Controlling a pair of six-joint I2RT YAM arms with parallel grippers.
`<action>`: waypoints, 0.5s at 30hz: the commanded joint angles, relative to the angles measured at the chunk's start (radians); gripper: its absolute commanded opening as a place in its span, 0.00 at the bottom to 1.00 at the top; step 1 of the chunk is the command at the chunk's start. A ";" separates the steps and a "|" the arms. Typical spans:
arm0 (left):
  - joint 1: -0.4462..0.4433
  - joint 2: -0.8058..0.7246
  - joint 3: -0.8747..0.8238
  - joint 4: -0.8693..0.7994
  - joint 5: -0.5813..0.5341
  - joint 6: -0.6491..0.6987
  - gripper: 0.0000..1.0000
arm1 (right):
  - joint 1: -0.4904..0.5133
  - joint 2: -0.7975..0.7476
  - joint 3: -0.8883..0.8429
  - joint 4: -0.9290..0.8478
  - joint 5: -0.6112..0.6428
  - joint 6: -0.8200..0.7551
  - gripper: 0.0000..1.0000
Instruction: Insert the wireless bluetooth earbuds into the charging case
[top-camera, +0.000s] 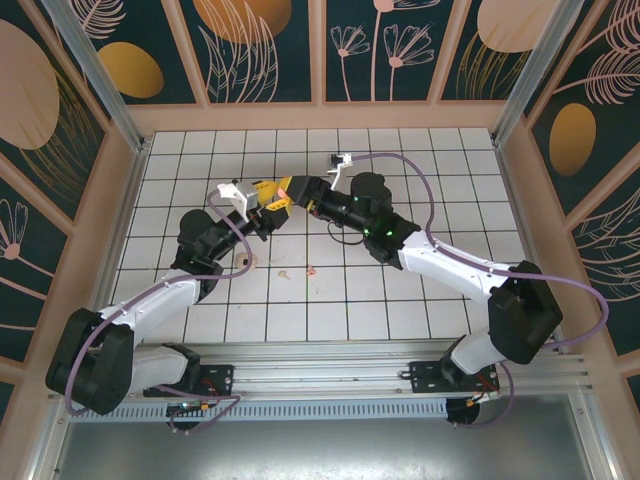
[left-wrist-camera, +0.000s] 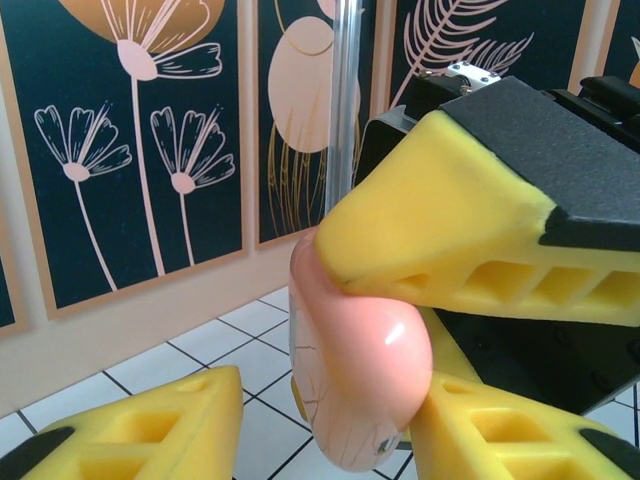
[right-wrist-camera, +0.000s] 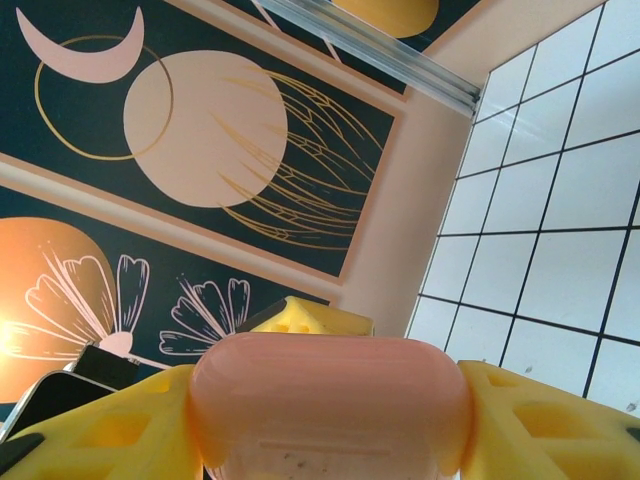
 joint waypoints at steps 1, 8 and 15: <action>-0.008 -0.012 0.035 0.031 0.000 -0.016 0.44 | 0.017 -0.005 -0.002 0.042 -0.011 0.001 0.54; -0.012 -0.029 0.030 0.022 -0.006 -0.026 0.42 | 0.026 0.003 0.008 0.029 -0.014 -0.008 0.54; -0.010 -0.035 0.030 0.014 -0.006 -0.046 0.28 | 0.029 0.008 0.011 0.024 -0.017 -0.011 0.54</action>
